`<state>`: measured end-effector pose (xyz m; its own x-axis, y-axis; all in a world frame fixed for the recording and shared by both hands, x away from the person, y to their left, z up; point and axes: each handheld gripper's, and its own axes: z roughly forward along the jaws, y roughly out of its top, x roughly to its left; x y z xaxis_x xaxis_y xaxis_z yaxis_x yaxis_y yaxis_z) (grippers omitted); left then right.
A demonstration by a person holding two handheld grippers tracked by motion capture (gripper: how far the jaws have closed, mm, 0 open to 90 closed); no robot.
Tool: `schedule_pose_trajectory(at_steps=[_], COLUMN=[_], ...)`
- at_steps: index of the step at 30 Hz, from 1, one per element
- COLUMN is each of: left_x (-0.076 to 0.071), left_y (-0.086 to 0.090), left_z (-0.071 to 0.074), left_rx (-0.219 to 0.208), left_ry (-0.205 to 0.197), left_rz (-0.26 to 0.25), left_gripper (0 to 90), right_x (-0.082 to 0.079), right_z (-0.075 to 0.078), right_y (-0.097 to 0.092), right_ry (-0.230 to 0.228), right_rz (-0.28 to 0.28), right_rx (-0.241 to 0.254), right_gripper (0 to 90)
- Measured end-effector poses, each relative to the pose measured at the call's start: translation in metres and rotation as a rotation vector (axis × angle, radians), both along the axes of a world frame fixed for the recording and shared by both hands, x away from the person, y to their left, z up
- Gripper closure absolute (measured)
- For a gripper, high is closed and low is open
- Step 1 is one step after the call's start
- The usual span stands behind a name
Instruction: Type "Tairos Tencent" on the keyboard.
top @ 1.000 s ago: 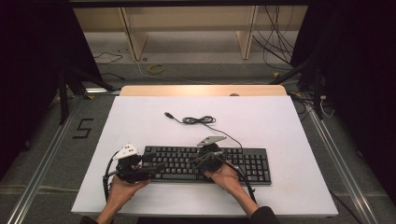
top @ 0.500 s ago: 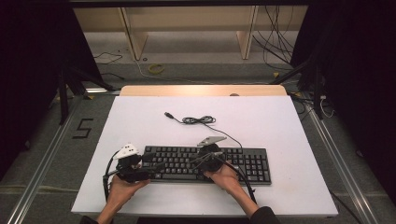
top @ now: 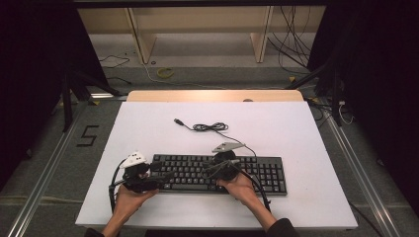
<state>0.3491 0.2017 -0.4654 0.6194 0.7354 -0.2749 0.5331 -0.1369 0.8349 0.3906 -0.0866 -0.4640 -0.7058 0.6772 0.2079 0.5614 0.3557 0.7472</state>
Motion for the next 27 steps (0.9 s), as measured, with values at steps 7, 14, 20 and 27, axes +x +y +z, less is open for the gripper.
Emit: schedule_pose_trajectory(at_steps=[7, 14, 20, 27], left_x=[0.001, 0.003, 0.005, 0.008], left_y=[-0.001, -0.002, -0.004, -0.006], left_z=[0.000, 0.000, -0.001, -0.002], left_rx=[0.004, -0.004, 0.003, 0.008], left_ry=[-0.002, 0.009, 0.015, 0.028], left_rz=[0.000, -0.004, -0.007, -0.022], left_gripper=[31.0, 34.3, 36.2, 41.7], right_x=[-0.005, -0.009, -0.015, -0.019], right_z=[0.008, 0.012, 0.014, 0.014], right_y=[-0.008, -0.014, -0.020, -0.025], right_ry=[-0.011, -0.012, -0.015, -0.013], right_rz=[0.017, 0.032, 0.031, 0.029], right_rx=[0.038, 0.056, 0.052, 0.056], right_gripper=[74.0, 62.1, 52.4, 47.7])
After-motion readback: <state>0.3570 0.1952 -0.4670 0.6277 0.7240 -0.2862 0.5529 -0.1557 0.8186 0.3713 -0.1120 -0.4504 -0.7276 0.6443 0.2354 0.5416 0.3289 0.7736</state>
